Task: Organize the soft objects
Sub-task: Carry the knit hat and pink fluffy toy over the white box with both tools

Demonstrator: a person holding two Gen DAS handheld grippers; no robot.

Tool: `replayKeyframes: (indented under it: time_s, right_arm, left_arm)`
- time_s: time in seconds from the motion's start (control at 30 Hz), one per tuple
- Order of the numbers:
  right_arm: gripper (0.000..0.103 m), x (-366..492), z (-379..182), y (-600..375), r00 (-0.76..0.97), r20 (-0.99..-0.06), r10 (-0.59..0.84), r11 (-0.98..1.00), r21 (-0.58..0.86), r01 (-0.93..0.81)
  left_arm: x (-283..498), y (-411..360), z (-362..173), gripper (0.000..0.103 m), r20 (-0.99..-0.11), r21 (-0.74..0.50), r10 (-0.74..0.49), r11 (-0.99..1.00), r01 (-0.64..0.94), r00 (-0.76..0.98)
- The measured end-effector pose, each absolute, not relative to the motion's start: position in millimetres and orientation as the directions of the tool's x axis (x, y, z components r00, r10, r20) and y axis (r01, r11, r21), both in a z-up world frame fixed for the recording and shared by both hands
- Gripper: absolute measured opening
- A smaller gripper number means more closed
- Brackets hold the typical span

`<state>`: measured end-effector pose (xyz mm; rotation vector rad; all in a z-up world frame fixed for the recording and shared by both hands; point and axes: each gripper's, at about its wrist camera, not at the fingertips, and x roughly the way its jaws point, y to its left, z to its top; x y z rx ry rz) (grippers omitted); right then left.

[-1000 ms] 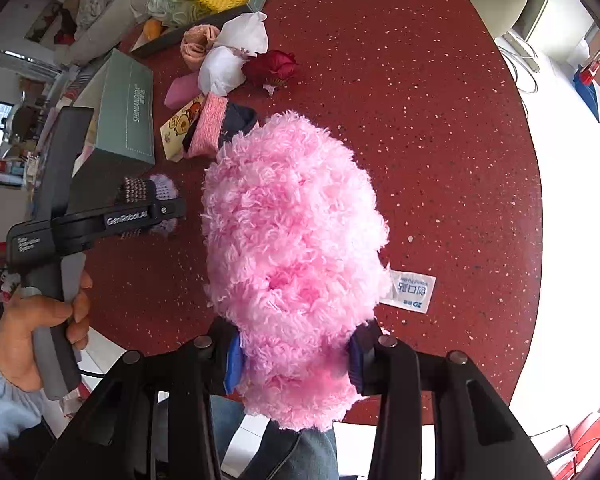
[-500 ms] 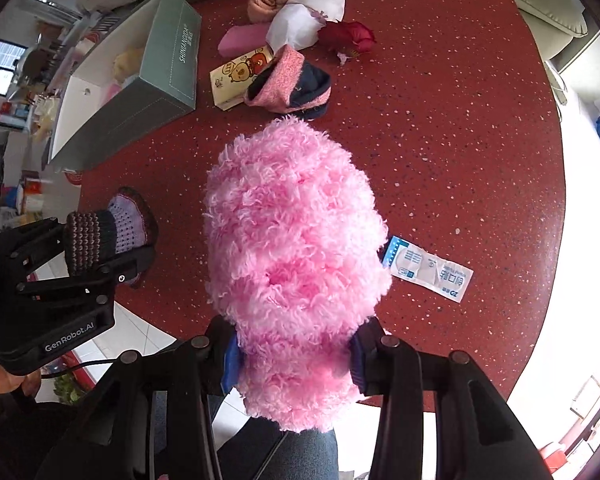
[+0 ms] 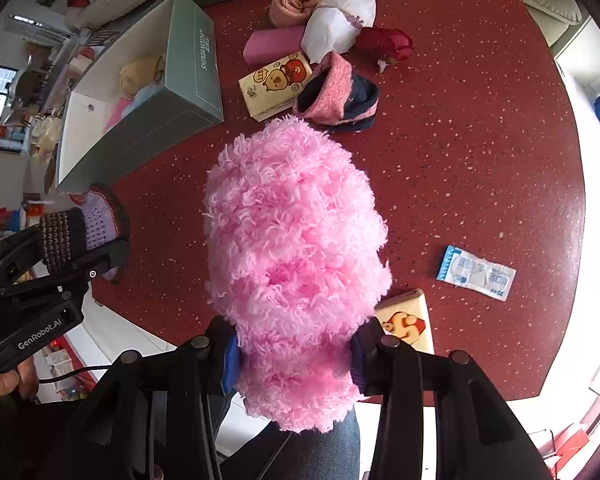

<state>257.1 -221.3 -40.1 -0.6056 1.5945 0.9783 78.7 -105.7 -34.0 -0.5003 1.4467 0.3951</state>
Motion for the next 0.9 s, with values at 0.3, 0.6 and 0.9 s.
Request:
replayKeyframes:
  time_s: [0.3, 0.6, 0.9]
  right_arm:
    - [0.046, 201, -62, -210, -0.259, -0.965, 0.048, 0.649, 0.227, -0.726]
    - [0.046, 171, -36, -148, -0.159, -0.987, 0.022, 0.557, 0.145, -0.818]
    - [0.046, 154, -22, -111, -0.105, -0.994, -0.016, 0.455, 0.086, -0.886]
  left_arm:
    - [47, -83, -48, 0.047, -0.988, -0.142, -0.107, 0.908, -0.395, 0.109]
    - [20, -56, -42, 0.047, -0.979, -0.173, -0.116, 0.908, -0.383, 0.167]
    - [1, -32, -30, 0.047, -0.959, -0.221, -0.102, 0.855, -0.469, 0.265]
